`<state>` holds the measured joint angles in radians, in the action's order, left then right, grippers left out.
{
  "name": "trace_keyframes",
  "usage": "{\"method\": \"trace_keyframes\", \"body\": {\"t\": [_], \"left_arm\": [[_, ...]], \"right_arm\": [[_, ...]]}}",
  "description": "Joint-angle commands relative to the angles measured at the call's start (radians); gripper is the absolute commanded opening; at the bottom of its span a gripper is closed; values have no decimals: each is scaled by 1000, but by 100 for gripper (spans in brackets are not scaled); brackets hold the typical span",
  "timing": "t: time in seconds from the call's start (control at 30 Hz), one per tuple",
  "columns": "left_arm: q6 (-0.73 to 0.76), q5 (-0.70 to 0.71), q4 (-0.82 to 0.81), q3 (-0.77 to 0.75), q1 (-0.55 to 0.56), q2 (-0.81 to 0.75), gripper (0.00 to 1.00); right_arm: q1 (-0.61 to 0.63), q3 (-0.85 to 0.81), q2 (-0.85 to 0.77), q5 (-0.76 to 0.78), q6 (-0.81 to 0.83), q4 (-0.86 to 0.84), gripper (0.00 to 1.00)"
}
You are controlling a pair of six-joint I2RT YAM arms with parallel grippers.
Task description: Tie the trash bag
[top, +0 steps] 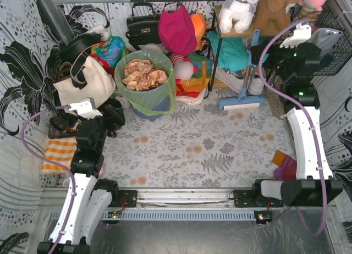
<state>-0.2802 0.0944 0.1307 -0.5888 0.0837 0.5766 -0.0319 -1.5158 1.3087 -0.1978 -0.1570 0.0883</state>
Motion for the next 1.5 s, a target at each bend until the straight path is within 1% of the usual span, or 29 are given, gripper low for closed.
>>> {"method": "trace_keyframes", "body": {"t": [0.0,0.1,0.2,0.23,0.3,0.37,0.47,0.57,0.7,0.77,0.97,1.13,1.23,1.37,1.47], "left_arm": [[-39,44,9,-63,-5,24,98],[-95,66,85,-136,-5,61,98],[-127,58,161,-216,-5,96,98],[-135,56,184,-240,-5,106,98],[-149,56,224,-276,-6,121,98],[-166,55,251,-298,-6,127,98],[-174,48,257,-293,-5,112,98],[-177,52,260,-279,-6,95,98],[-180,50,281,-277,-5,85,98],[-179,48,285,-269,-5,79,98],[-169,68,296,-263,-6,72,98],[-160,75,305,-313,-5,105,98],[-163,44,297,-376,-6,165,98],[-126,37,351,-548,-6,347,99],[-101,52,381,-672,-6,455,100]], "right_arm": [[125,45,-42,45,-294,157,73],[260,83,-43,49,-395,167,70],[366,134,-25,43,-495,79,58],[401,133,-7,44,-527,64,58],[471,91,47,80,-567,83,62],[547,31,107,194,-605,132,65],[686,-87,208,462,-623,224,61],[780,-222,318,610,-643,309,59],[830,-410,476,709,-694,446,56],[842,-511,546,739,-711,509,52],[862,-728,715,765,-698,618,46],[863,-788,774,763,-706,642,42],[865,-801,794,759,-704,651,41],[865,-804,808,747,-704,658,37],[865,-794,807,741,-706,658,35]]}}
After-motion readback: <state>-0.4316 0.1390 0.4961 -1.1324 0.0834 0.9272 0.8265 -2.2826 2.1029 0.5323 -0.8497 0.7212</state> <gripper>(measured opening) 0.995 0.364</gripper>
